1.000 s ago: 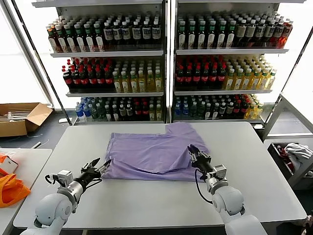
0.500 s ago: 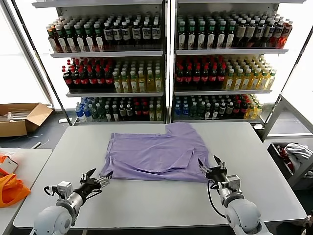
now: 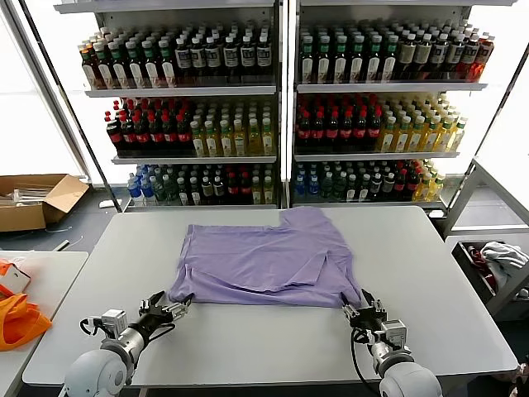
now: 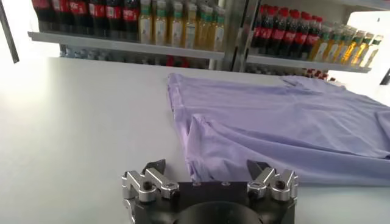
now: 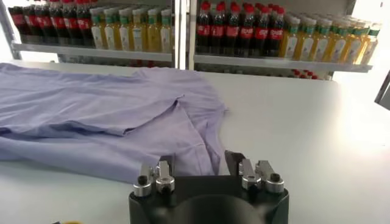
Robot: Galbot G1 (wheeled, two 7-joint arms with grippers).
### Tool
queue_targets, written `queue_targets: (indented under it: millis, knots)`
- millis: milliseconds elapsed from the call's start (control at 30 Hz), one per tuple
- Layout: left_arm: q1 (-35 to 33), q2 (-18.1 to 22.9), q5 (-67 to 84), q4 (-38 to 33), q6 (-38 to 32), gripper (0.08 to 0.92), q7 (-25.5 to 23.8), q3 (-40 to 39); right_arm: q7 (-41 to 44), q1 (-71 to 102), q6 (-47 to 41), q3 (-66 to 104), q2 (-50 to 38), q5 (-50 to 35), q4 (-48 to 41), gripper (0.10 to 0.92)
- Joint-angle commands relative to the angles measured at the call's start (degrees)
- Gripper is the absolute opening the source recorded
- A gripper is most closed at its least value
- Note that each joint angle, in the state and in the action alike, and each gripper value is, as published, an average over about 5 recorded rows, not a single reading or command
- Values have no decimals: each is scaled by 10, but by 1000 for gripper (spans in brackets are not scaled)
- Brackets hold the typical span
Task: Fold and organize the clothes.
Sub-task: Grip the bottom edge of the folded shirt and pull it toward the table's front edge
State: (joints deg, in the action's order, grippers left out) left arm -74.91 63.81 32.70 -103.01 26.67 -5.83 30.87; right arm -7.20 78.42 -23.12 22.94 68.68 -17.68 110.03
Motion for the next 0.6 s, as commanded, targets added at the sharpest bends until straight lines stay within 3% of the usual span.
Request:
queue_targets:
  millis: [33,367,600]
  knots:
    - [2,3,15,15,0,733,-2,-1,-7,16,-5,3,3,-1,5,393]
    - [-1,1,28,27,-2,440,-9,0,1,9,1,-1,4,-5,3,125]
    - [-24,0,27,13,-2,240,-21,9,4,17,2,8,-7,-18,12,106]
